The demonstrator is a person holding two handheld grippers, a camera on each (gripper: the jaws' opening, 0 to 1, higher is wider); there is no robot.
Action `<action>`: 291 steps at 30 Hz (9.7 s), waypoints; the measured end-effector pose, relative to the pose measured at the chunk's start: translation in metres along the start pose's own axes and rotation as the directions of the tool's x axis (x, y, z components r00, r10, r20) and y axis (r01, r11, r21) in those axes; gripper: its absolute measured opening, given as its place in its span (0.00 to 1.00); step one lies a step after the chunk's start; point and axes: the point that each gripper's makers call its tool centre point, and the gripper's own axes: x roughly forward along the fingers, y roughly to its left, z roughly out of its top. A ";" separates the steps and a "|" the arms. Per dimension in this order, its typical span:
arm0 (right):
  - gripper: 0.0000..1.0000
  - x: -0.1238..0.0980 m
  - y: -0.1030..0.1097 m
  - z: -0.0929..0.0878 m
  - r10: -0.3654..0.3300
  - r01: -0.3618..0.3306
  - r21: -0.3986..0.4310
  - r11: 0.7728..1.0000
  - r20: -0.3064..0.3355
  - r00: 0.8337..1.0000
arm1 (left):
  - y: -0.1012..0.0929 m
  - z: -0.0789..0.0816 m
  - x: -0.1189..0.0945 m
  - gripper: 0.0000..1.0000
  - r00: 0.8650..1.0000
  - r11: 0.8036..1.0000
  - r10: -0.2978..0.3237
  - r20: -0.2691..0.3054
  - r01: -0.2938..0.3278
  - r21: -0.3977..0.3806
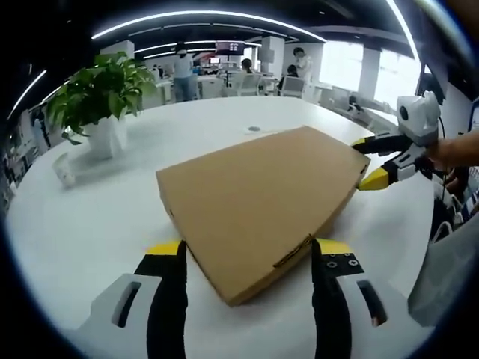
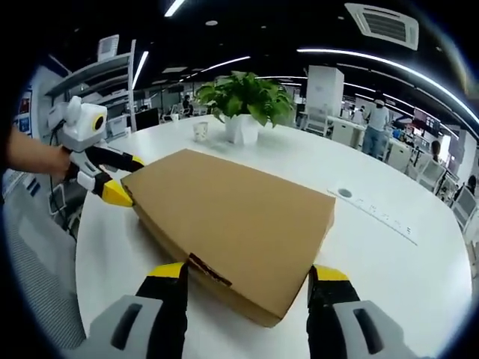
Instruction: Operate the shoe box by opening the lid, removing the specified soft item, and placing it in the target area until the item is outside and the box remains undamaged.
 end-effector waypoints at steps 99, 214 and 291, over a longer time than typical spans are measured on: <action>0.61 -0.018 0.101 -0.009 -0.159 0.159 0.133 0.978 -0.008 0.987 | 0.024 -0.035 -0.058 0.65 0.983 0.983 -0.150 -0.107 0.159 0.091; 0.61 -0.052 0.094 0.052 -0.108 0.105 0.103 0.989 0.022 0.994 | 0.024 0.029 -0.085 0.74 0.975 0.979 -0.203 0.092 0.203 0.010; 0.07 -0.044 0.001 0.098 -0.319 0.321 0.000 0.947 0.127 0.939 | 0.088 0.097 -0.057 0.21 0.985 0.990 -0.023 0.170 -0.001 0.140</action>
